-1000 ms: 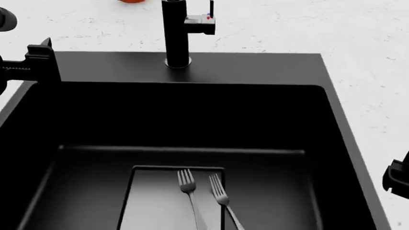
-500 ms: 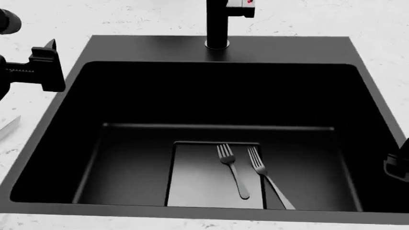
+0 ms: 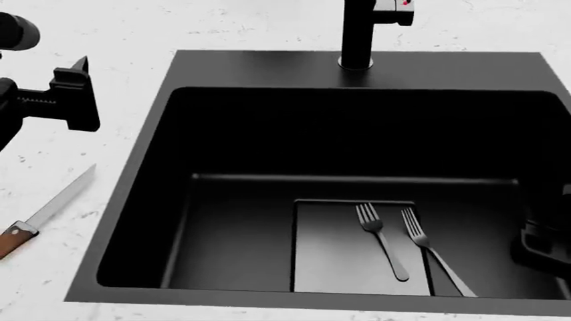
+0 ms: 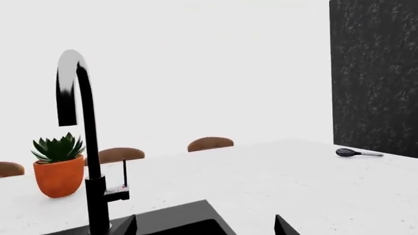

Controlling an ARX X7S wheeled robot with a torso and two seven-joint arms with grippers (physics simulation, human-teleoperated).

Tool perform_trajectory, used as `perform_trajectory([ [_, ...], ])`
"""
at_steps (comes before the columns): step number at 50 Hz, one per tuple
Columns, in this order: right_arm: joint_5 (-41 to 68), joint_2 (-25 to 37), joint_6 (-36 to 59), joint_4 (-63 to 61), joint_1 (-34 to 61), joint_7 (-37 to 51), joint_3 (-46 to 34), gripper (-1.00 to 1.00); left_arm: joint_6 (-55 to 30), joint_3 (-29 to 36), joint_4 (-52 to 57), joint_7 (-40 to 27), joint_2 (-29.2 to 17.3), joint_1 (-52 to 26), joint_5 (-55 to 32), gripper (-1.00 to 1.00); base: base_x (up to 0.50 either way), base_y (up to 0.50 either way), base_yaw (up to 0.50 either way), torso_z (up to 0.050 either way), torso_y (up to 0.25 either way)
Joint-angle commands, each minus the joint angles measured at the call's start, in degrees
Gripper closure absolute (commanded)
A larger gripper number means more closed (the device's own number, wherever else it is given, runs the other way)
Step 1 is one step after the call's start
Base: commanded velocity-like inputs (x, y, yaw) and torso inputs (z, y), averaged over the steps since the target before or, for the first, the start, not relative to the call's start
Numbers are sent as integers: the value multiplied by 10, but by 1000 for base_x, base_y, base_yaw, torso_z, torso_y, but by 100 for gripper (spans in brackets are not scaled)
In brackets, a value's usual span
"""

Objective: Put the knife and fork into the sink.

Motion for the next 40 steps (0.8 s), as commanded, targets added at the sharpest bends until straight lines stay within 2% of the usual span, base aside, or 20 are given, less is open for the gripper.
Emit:
perform_trajectory([
  [1,-15,0,-13,2,1,-31,16,-100,1,-8,-9,10,11,-10,12,-100,293,0,0,0,0],
  [11,-21,0,-26,4,-8,-33,11,-100,2,-8,-10,9,11,-10,11,-100,371,0,0,0,0],
  [25,-33,0,-33,1,-18,-27,6,-100,-12,-5,7,5,9,-12,4,-100,0,0,0,0,0],
  [28,-37,0,-39,4,-21,-32,3,-100,-49,-17,33,3,5,-15,-16,-100,0,0,0,0,0],
  [35,-44,0,-48,7,-30,-36,-3,-100,-238,-64,187,-8,-40,-35,-105,-100,0,0,0,0,0],
  [37,-48,0,-54,8,-35,-33,-7,-100,-324,-85,235,-20,-59,-52,-144,-100,0,0,0,0,0],
  [40,-61,0,-64,9,-44,-31,-16,-100,-327,-78,204,-167,-132,-77,-364,-100,0,0,0,0,0],
])
